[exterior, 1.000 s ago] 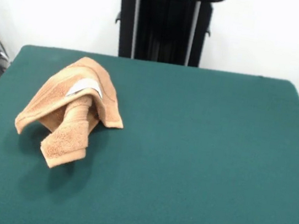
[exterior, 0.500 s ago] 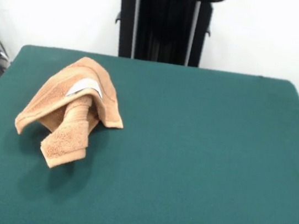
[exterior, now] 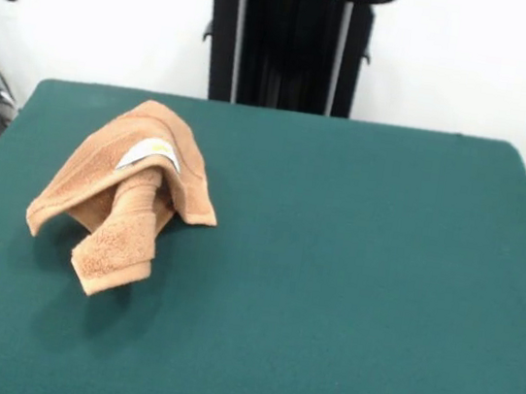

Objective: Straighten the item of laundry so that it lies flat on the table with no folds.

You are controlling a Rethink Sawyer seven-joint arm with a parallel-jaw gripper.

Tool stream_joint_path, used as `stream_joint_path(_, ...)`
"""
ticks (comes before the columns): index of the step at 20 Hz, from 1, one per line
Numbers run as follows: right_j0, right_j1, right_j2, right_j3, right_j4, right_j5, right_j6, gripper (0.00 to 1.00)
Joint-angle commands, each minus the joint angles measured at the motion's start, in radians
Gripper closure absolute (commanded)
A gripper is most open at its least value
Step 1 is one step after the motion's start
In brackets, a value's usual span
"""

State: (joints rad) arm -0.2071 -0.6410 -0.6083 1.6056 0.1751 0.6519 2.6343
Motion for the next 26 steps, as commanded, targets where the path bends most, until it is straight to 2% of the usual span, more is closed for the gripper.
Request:
stream_joint_path(1,0.107,0.146,-0.065,-0.163,-0.021,0.408,0.242,0.0)
stream_joint_path(3,0.108,0.147,-0.055,-0.147,0.001,0.387,0.257,0.0)
stream_joint_path(7,0.119,0.142,-0.052,-0.142,0.033,0.445,0.278,0.0)
stream_joint_path(13,0.12,0.14,-0.046,-0.104,0.066,0.337,0.292,0.0)
stream_joint_path(15,0.121,0.133,-0.036,-0.09,0.087,0.239,0.302,0.0)
stream_joint_path(17,0.105,0.12,-0.022,-0.119,0.101,0.226,0.277,0.0)
stream_joint_path(22,0.084,0.135,-0.013,-0.259,0.131,0.38,0.259,0.0)
stream_joint_path(26,0.079,0.174,-0.011,-0.352,0.136,0.434,0.251,0.0)
